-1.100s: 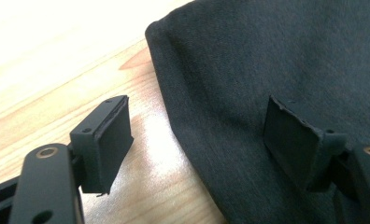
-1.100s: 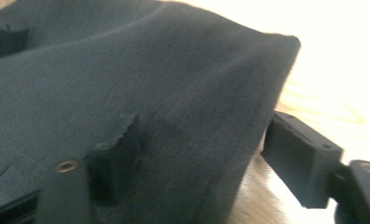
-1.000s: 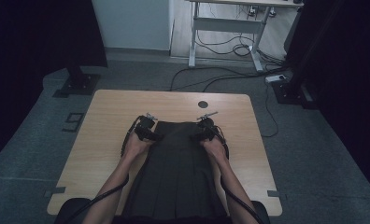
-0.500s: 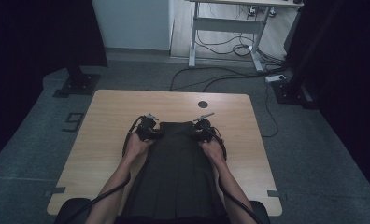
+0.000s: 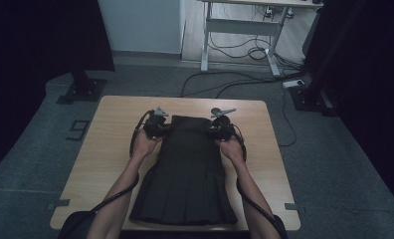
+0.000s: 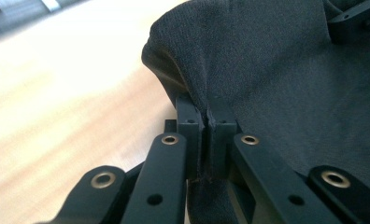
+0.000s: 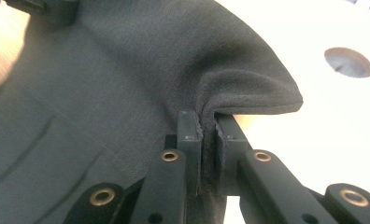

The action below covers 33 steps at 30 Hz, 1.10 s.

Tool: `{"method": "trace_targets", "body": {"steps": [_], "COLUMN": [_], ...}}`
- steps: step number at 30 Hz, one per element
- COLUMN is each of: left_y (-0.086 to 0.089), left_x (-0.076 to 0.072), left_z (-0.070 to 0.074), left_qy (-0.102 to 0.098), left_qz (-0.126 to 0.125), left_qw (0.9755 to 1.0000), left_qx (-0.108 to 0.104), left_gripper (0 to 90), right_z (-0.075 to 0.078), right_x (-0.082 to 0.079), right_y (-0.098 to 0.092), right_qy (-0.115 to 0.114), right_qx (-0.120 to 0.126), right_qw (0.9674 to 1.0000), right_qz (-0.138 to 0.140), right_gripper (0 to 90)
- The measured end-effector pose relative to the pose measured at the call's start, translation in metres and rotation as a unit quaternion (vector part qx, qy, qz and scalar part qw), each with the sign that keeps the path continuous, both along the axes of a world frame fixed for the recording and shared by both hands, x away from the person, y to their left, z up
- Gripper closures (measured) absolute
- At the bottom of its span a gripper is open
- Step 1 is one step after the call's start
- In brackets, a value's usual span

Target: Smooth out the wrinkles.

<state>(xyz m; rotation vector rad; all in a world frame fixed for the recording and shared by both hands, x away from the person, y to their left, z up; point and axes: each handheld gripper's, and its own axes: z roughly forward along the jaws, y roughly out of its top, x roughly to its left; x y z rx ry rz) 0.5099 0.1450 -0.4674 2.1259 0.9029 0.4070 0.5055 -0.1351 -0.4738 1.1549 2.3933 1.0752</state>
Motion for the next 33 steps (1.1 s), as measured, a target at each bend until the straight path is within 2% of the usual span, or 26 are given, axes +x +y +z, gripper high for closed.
{"method": "trace_targets", "body": {"steps": [1, 3, 4, 5, 6, 7, 8, 9, 10, 11, 12, 13, 15, 16, 17, 18, 19, 20, 22, 25, 26, 27, 28, 29, 32, 33], "left_y": [0.001, 0.002, 0.002, 0.002, 0.005, 0.006, 0.006, 0.007, 0.008, 0.01, 0.01, 0.013, 0.016, 0.016, 0.018, 0.018, 0.019, 0.019, 0.02, 0.021, 0.021, 0.022, 0.022, 0.023, 0.024, 0.025], "left_x": [0.001, 0.0, 0.0, 0.0, -0.005, -0.008, -0.008, -0.012, -0.018, -0.031, -0.031, -0.045, -0.059, -0.059, -0.072, -0.072, -0.082, -0.082, -0.102, -0.123, -0.123, -0.136, -0.136, -0.149, -0.16, -0.168], "left_z": [0.013, 0.026, 0.026, 0.031, 0.046, 0.053, 0.053, 0.058, 0.062, 0.067, 0.067, 0.067, 0.063, 0.063, 0.056, 0.056, 0.05, 0.05, 0.036, 0.024, 0.024, 0.016, 0.016, 0.007, -0.003, -0.013], "left_qy": [-0.016, -0.035, -0.035, -0.043, -0.066, -0.076, -0.076, -0.086, -0.098, -0.119, -0.119, -0.13, -0.135, -0.135, -0.14, -0.14, -0.138, -0.138, -0.135, -0.13, -0.13, -0.124, -0.124, -0.115, -0.105, -0.094], "left_qz": [-0.001, -0.002, -0.002, -0.003, -0.007, -0.008, -0.008, -0.011, -0.016, -0.024, -0.024, -0.032, -0.041, -0.041, -0.048, -0.048, -0.053, -0.053, -0.062, -0.077, -0.077, -0.083, -0.083, -0.09, -0.095, -0.1], "left_qw": [0.9999, 0.9993, 0.9993, 0.999, 0.9976, 0.9968, 0.9968, 0.9959, 0.9948, 0.9925, 0.9925, 0.9908, 0.9897, 0.9897, 0.9889, 0.9889, 0.9889, 0.9889, 0.9889, 0.9885, 0.9885, 0.9888, 0.9888, 0.9893, 0.99, 0.9905], "left_qx": [-0.004, -0.009, -0.009, -0.012, -0.02, -0.022, -0.022, -0.024, -0.023, -0.019, -0.019, -0.019, -0.019, -0.019, -0.017, -0.017, -0.017, -0.017, -0.011, -0.002, -0.002, -0.004, -0.004, -0.006, -0.004, 0.004], "left_gripper": [86.1, 86.2, 86.2, 86.2, 86.1, 86.2, 86.1, 86.2, 86.2, 86.2, 86.1, 86.1, 86.1, 86.1, 86.0, 86.0, 86.0, 86.0, 85.9, 85.8, 85.8, 85.8, 85.7, 85.7, 85.7, 85.7], "right_z": [0.014, 0.029, 0.029, 0.042, 0.052, 0.059, 0.059, 0.071, 0.071, 0.078, 0.078, 0.079, 0.076, 0.076, 0.069, 0.069, 0.06, 0.056, 0.045, 0.029, 0.029, 0.02, 0.02, 0.01, 0.002, -0.006], "right_x": [0.001, 0.001, 0.001, -0.002, -0.004, -0.008, -0.008, -0.017, -0.017, -0.03, -0.03, -0.045, -0.059, -0.059, -0.074, -0.074, -0.086, -0.091, -0.104, -0.119, -0.119, -0.128, -0.128, -0.138, -0.146, -0.152], "right_y": [-0.002, -0.002, -0.002, -0.003, -0.003, -0.003, -0.003, -0.003, -0.003, -0.002, -0.002, -0.003, -0.003, -0.003, -0.004, -0.004, -0.004, -0.004, -0.004, -0.005, -0.005, -0.008, -0.008, -0.009, -0.01, -0.01], "right_qy": [-0.015, -0.033, -0.033, -0.052, -0.066, -0.077, -0.077, -0.098, -0.098, -0.118, -0.118, -0.132, -0.137, -0.137, -0.138, -0.138, -0.131, -0.128, -0.117, -0.098, -0.098, -0.084, -0.084, -0.073, -0.062, -0.05], "right_qx": [0.004, 0.008, 0.008, 0.009, 0.011, 0.011, 0.011, 0.013, 0.013, 0.007, 0.007, 0.004, 0.006, 0.006, 0.008, 0.008, 0.007, 0.007, 0.007, 0.012, 0.012, 0.02, 0.02, 0.025, 0.029, 0.03], "right_qw": [0.9999, 0.9994, 0.9994, 0.9986, 0.9978, 0.9969, 0.9969, 0.995, 0.995, 0.9926, 0.9926, 0.9903, 0.989, 0.989, 0.9883, 0.9883, 0.9886, 0.9888, 0.9894, 0.9907, 0.9907, 0.9915, 0.9915, 0.9919, 0.9922, 0.9925], "right_qz": [0.001, 0.003, 0.003, 0.005, 0.007, 0.012, 0.012, 0.018, 0.018, 0.029, 0.029, 0.042, 0.055, 0.055, 0.065, 0.065, 0.074, 0.077, 0.085, 0.094, 0.094, 0.097, 0.097, 0.1, 0.104, 0.108], "right_gripper": [82.5, 82.5, 82.5, 82.5, 82.6, 82.6, 82.6, 82.7, 82.7, 82.7, 82.7, 82.8, 82.8, 82.8, 82.8, 82.8, 82.9, 82.9, 82.9, 82.9, 82.9, 82.9, 82.9, 82.9, 82.9, 82.8]}}
